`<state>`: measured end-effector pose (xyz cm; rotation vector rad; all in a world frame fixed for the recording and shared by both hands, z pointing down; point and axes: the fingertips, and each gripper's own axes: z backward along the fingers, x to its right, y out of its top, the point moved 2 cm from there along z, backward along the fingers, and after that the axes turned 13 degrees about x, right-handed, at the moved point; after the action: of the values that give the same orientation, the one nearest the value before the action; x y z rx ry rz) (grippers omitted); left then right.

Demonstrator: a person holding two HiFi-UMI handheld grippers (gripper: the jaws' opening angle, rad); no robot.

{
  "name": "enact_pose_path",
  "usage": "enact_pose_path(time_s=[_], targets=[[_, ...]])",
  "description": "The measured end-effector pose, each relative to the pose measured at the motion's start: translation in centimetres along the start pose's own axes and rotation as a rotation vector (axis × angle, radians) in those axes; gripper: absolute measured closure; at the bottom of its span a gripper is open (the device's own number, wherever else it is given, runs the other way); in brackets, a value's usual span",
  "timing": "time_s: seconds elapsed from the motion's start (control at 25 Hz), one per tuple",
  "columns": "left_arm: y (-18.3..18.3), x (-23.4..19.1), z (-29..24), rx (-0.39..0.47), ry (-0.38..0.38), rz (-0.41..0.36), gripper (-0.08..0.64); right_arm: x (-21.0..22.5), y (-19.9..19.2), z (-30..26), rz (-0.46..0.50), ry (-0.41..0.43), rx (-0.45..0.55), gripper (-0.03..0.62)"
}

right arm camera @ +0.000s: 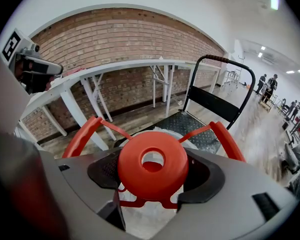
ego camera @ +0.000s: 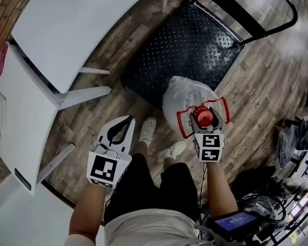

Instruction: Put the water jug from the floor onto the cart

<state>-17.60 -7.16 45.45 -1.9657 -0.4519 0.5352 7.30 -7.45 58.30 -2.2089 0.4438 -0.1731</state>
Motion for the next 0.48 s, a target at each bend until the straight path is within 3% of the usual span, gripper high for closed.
enact_pose_path(time_s=[0.48], targets=[[-0.1,-1.4,0.1,0.001,0.012,0.011,0.558,-0.5,-0.2,-0.5,0.005,-0.021,-0.006,0.275]])
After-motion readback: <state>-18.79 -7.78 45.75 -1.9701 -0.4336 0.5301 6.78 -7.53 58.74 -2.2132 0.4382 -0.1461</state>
